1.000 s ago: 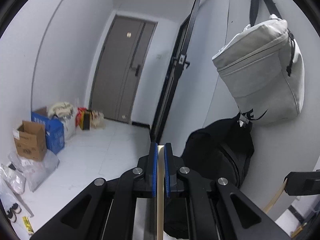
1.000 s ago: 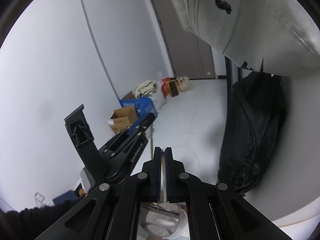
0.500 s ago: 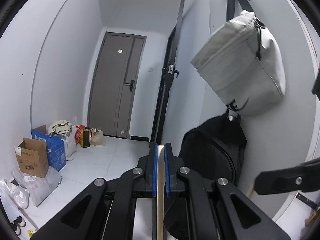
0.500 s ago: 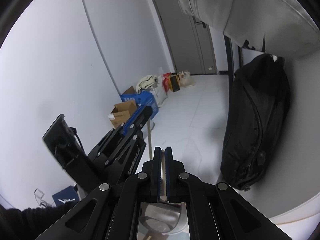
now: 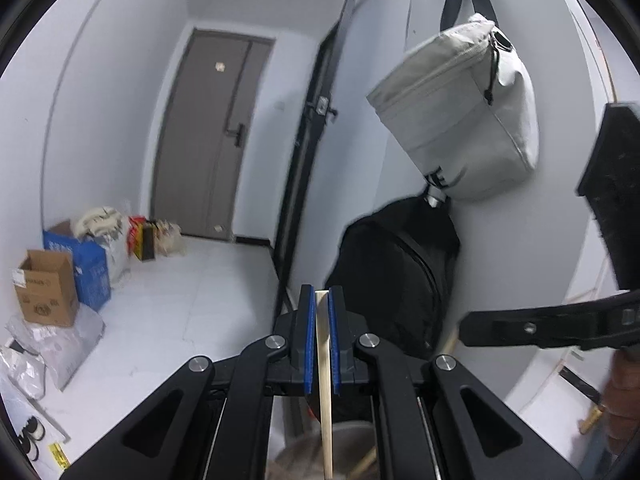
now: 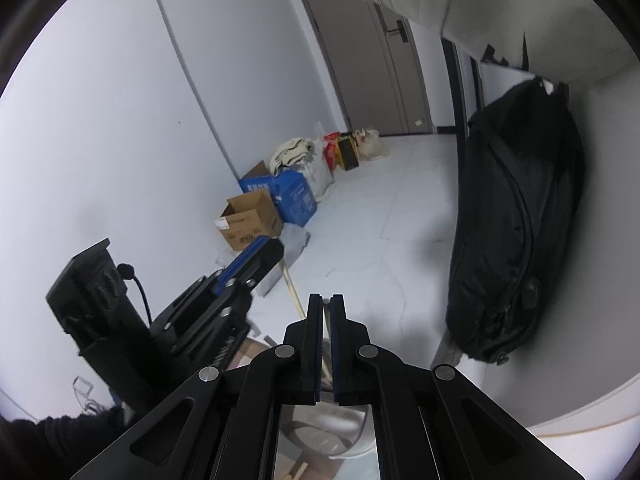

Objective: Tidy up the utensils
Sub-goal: 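Drop the left tool's stick into the holder while the right tool releases its stick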

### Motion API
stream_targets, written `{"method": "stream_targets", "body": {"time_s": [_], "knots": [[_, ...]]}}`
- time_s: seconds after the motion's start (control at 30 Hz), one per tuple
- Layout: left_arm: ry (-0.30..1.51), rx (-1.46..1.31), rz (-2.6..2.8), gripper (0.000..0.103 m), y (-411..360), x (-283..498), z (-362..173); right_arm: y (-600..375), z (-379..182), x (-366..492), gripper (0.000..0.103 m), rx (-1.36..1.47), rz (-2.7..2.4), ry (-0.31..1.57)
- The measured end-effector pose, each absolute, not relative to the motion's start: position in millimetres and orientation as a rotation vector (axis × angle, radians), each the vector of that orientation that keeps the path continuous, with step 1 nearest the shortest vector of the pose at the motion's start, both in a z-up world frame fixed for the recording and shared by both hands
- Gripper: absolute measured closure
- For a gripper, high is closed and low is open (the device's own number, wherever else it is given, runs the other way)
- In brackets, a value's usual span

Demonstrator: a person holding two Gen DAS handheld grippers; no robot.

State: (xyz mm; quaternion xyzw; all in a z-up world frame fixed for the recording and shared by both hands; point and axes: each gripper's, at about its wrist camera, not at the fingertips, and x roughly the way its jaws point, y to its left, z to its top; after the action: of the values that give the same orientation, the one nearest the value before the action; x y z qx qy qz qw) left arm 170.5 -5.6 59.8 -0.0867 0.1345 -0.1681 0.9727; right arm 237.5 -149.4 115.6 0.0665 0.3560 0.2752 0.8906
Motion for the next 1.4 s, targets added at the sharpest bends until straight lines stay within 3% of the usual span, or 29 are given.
{"method": "stream_targets", "body": {"time_s": [0.6, 0.67, 0.73, 0.77, 0.87, 1.07, 1.17, 1.4], "knots": [[0.503, -0.099, -0.514, 0.1, -18.0, 165.1, 47.4, -182.7, 83.9, 210.5, 0.097, 0.418, 0.546, 0.729], [0.577, -0.098, -0.544, 0.092, -21.4, 167.3, 43.3, -192.2, 83.4, 197.9, 0.097, 0.45, 0.535, 0.703], [0.612, -0.062, -0.532, 0.081, -24.3, 162.7, 40.2, -198.5, 82.7, 189.4, 0.089, 0.457, 0.515, 0.694], [0.61, -0.044, -0.515, 0.079, -25.1, 157.9, 40.7, -202.3, 81.6, 183.3, 0.08, 0.462, 0.509, 0.685], [0.616, -0.053, -0.492, 0.057, -20.4, 143.2, 43.0, -211.0, 77.3, 163.1, 0.059, 0.47, 0.489, 0.655], [0.597, -0.08, -0.417, 0.038, -6.9, 101.9, 48.0, -212.7, 60.8, 128.9, 0.043, 0.465, 0.462, 0.668], [0.616, -0.095, -0.365, 0.036, -4.8, 82.4, 41.5, -208.2, 48.3, 112.2, 0.037, 0.443, 0.456, 0.686], [0.689, -0.161, -0.261, 0.036, 4.7, 56.8, 16.7, -190.3, 15.4, 82.3, 0.032, 0.375, 0.46, 0.733]]}}
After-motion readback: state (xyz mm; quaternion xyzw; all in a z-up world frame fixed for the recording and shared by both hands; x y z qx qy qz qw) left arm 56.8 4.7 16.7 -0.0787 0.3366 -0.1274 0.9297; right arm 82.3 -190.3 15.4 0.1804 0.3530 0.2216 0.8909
